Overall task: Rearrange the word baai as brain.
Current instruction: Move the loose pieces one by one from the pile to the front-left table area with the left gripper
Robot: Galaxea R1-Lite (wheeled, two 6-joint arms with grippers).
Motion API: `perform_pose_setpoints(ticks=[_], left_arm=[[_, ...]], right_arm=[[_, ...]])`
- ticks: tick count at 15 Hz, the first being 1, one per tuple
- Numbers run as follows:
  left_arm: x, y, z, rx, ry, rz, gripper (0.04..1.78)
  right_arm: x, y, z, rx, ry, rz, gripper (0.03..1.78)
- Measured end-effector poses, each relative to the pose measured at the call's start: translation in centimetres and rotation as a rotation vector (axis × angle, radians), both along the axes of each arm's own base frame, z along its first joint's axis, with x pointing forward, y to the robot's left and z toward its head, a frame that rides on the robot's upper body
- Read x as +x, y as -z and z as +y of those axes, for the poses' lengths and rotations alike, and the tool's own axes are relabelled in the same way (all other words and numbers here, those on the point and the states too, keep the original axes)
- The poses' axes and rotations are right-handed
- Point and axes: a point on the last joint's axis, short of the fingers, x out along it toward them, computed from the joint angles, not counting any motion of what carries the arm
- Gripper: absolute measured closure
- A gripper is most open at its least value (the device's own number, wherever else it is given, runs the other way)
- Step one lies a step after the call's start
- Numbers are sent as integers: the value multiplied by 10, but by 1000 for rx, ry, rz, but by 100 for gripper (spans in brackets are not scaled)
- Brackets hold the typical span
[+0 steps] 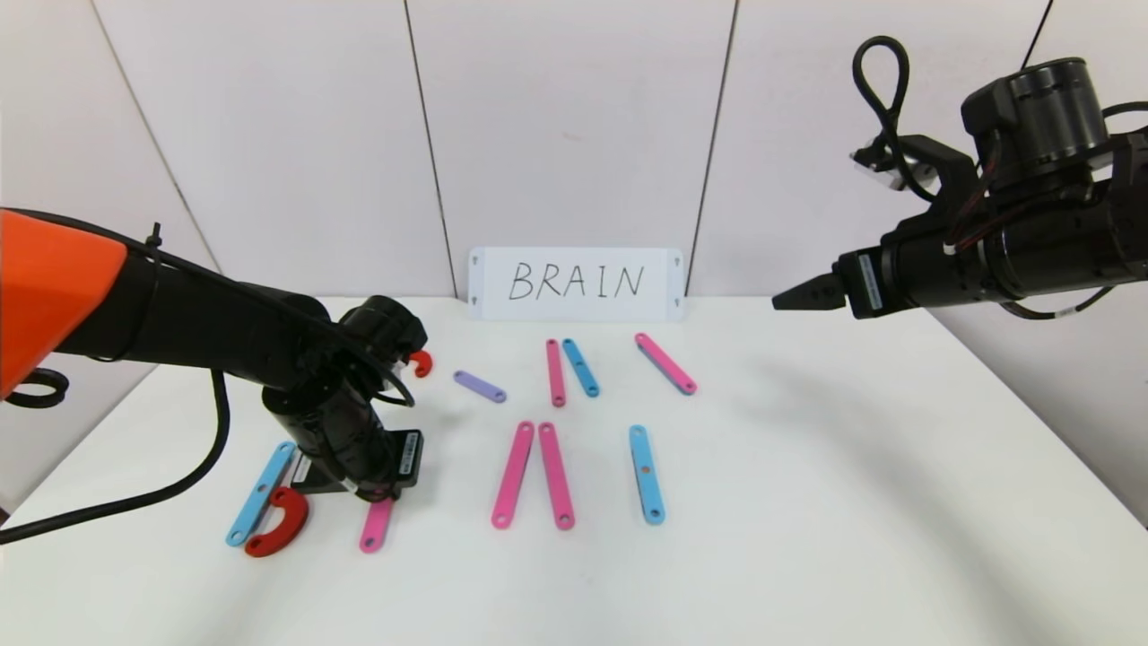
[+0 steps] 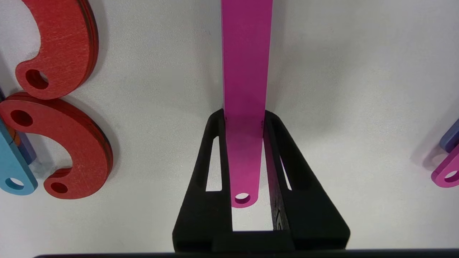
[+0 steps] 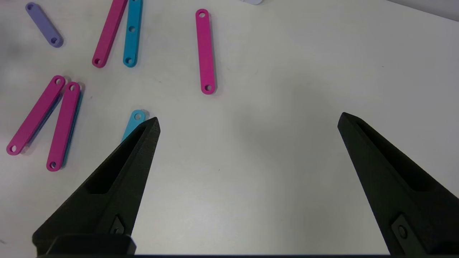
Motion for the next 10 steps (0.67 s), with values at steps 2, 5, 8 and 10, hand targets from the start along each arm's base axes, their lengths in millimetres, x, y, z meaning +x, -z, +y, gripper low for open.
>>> perform_pose_setpoints(ticks=[2, 5, 8, 10], left_arm=[[0, 0, -1, -3, 3, 2, 139], [-1, 1, -2, -6, 7, 5, 102], [0, 0, -3, -9, 11, 1, 50], [0, -1, -4, -11, 13, -2, 26]], right_arm=[[0, 0, 0, 0, 0, 0, 7], [0, 0, 0, 0, 0, -1, 7], [0, 0, 0, 0, 0, -1, 7], [0, 0, 0, 0, -1, -1, 7]])
